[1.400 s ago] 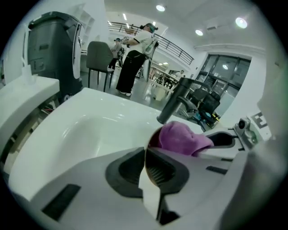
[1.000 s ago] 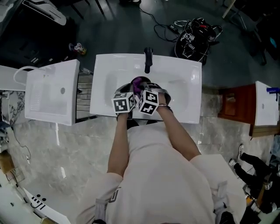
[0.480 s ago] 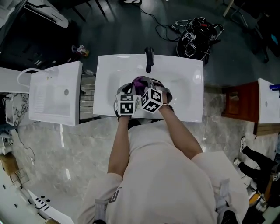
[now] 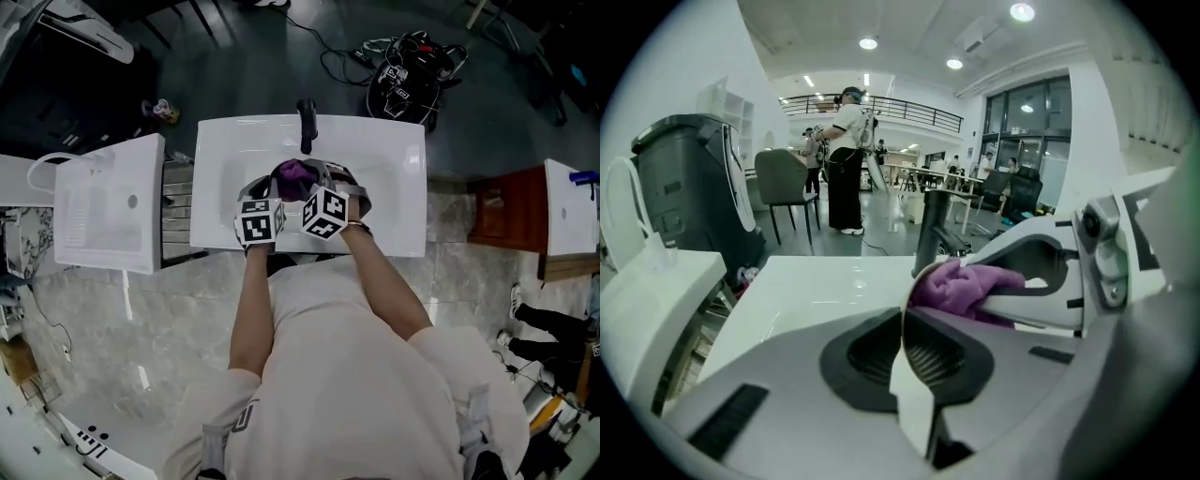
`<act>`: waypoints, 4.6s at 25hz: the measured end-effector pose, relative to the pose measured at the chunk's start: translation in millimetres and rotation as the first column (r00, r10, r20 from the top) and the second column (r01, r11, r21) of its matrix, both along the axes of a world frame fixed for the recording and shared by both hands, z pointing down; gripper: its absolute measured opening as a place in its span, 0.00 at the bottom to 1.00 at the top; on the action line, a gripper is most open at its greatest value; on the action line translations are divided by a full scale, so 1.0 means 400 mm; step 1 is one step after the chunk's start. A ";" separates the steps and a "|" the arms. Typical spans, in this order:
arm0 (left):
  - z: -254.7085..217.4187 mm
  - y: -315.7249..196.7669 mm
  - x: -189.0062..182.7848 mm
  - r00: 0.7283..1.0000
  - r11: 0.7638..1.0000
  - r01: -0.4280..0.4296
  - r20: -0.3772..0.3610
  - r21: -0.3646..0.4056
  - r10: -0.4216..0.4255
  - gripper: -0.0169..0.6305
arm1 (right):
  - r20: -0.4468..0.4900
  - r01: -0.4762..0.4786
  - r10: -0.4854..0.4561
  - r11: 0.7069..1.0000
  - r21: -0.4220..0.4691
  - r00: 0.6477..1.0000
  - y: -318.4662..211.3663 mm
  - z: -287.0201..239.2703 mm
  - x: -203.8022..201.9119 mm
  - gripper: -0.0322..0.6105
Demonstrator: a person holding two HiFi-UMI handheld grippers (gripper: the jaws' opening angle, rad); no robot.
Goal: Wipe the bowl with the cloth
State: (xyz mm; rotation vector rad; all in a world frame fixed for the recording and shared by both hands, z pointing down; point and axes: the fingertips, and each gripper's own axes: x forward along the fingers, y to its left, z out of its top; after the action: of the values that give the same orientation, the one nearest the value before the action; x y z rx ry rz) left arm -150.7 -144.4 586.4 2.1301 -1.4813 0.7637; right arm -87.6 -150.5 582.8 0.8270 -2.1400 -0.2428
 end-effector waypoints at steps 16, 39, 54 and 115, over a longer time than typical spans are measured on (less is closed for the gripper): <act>-0.024 -0.001 -0.028 0.974 0.996 0.077 -0.213 -0.033 -0.083 0.07 | -0.235 0.413 -0.412 0.909 -0.047 0.880 0.154 0.083 -0.145 0.19; -0.006 0.027 0.022 0.993 0.997 -0.067 -0.095 -0.031 0.064 0.06 | -0.222 0.091 -0.076 0.994 0.056 0.972 0.012 0.064 -0.021 0.19; -0.030 0.024 -0.003 0.983 0.999 -0.029 -0.183 -0.035 0.022 0.07 | -0.257 0.316 -0.309 0.949 -0.013 0.916 0.108 0.093 -0.122 0.19; -0.104 0.064 -0.082 0.746 0.826 -0.509 0.602 0.242 0.283 0.04 | -0.022 0.280 -0.279 0.960 0.033 0.960 0.086 0.009 -0.060 0.19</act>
State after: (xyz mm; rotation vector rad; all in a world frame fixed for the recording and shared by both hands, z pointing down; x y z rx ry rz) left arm -183.7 -118.9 544.6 2.7623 -1.5423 1.4418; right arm -111.6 -116.0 586.6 0.5370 -2.2392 -0.4333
